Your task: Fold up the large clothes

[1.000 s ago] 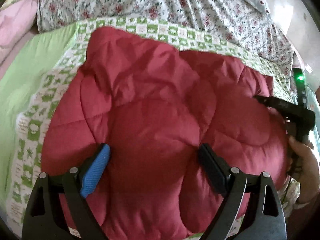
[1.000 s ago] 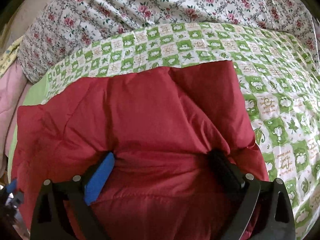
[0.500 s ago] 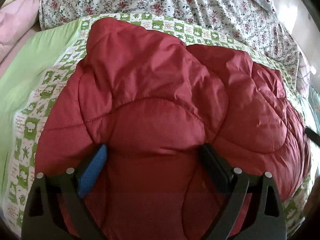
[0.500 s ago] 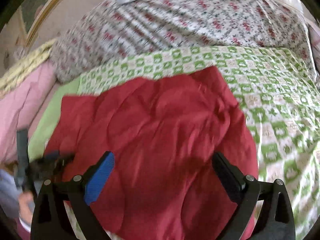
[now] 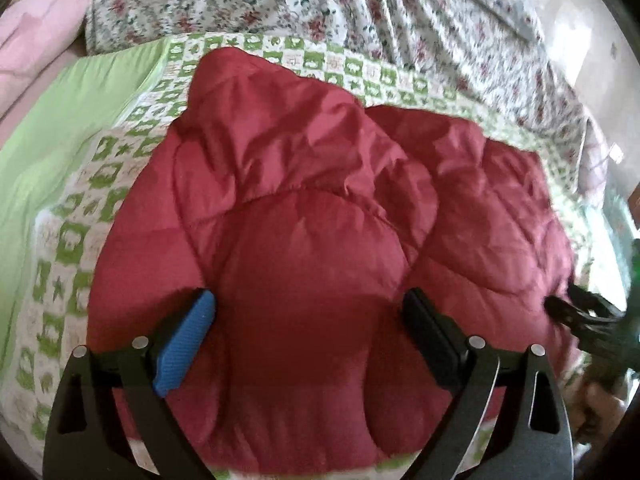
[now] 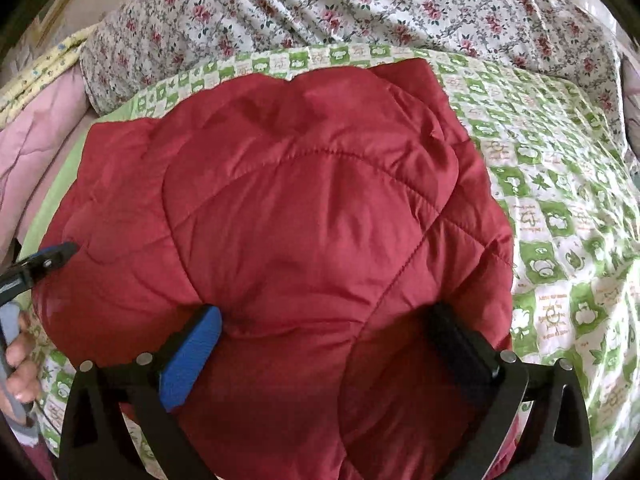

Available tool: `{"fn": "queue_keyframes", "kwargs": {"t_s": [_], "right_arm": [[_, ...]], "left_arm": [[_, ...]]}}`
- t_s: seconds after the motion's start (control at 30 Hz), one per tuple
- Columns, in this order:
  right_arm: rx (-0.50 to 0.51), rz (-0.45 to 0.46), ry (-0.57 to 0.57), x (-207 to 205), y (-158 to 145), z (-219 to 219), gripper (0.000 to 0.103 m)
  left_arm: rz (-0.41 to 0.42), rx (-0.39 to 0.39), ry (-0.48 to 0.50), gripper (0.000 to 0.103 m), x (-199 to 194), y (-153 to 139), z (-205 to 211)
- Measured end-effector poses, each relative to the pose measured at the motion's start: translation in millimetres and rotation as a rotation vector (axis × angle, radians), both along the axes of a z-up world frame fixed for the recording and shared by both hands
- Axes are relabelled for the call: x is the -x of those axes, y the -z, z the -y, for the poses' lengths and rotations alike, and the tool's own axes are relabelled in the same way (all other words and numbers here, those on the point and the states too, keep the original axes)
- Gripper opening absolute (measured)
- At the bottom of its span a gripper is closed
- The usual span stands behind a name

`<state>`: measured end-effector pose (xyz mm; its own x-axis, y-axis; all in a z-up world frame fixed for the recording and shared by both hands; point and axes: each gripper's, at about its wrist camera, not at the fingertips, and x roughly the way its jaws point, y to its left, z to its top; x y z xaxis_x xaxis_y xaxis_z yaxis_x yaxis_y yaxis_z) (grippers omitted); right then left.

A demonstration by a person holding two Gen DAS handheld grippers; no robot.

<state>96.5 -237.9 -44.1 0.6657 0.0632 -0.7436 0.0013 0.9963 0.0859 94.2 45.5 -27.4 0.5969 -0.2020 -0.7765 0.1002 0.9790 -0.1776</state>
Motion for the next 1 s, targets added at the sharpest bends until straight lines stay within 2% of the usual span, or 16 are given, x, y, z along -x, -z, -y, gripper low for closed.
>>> {"fn": "queue_keyframes", "kwargs": {"t_s": [0.27, 0.4, 0.47, 0.57, 0.6, 0.7, 0.8, 1.0], "right_arm": [[-0.020, 0.116, 0.003, 38.4, -24.8, -12.1, 0.102], [-0.031, 0.173, -0.079, 58.8, -38.4, -35.0, 0.100], [-0.035, 0.163, -0.127, 62.1, -38.3, -49.7, 0.093], [-0.030, 0.122, -0.170, 58.6, -29.2, -67.0, 0.064], [-0.016, 0.104, -0.173, 55.8, -24.1, -71.5, 0.059], [0.016, 0.088, -0.170, 49.9, -16.6, -75.7, 0.060], [0.010, 0.076, -0.168, 44.8, -14.6, -74.4, 0.059], [0.026, 0.052, -0.160, 36.9, -2.7, -73.3, 0.059]], "left_arm": [[0.037, 0.024, 0.031, 0.096, 42.1, -13.1, 3.9], [0.040, 0.020, 0.077, 0.095, 47.8, -13.8, 17.2], [0.039, 0.011, 0.095, 0.095, 50.5, -12.0, 25.2], [0.042, -0.032, 0.109, 0.095, 51.2, -8.9, 34.9], [0.041, -0.039, 0.109, 0.095, 51.2, -7.7, 35.6], [0.018, -0.075, 0.070, 0.095, 45.2, 2.1, 29.4], [-0.002, -0.052, 0.045, 0.095, 40.4, 10.4, 19.6], [0.010, -0.085, 0.036, 0.097, 40.1, 17.8, 18.8]]}}
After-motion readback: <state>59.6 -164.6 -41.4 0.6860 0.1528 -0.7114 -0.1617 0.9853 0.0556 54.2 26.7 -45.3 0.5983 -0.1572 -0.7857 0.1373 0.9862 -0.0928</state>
